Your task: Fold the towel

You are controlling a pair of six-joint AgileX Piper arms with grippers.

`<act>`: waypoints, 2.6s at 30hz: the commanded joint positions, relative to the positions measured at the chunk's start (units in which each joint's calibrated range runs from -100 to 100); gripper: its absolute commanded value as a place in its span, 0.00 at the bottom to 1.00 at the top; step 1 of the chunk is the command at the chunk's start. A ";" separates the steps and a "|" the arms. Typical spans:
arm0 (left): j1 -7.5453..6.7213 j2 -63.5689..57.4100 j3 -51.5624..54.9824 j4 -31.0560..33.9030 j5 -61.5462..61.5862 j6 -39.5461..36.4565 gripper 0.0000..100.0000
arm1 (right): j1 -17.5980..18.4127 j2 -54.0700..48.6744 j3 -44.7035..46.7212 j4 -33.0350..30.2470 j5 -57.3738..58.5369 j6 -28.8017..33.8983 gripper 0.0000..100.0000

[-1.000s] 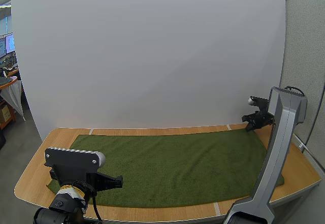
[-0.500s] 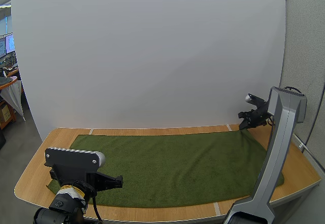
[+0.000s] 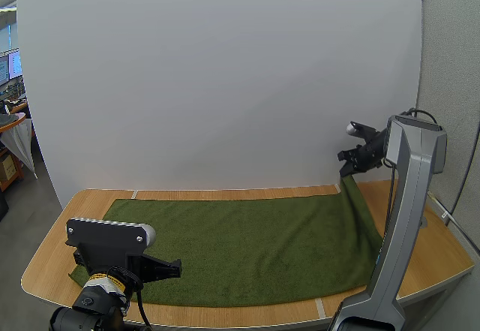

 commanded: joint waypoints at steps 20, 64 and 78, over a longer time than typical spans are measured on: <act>0.00 -0.22 0.10 -0.73 -1.20 -0.29 0.00 | 9.02 -11.51 0.21 -1.40 0.65 7.35 0.00; 0.00 -0.22 0.10 -0.73 -1.20 -0.29 0.00 | 38.20 -25.32 10.42 -9.10 -10.33 19.07 0.00; 0.00 -0.22 0.10 -0.73 -1.20 -0.29 0.00 | 39.21 -25.08 10.42 -5.83 -17.07 18.23 0.00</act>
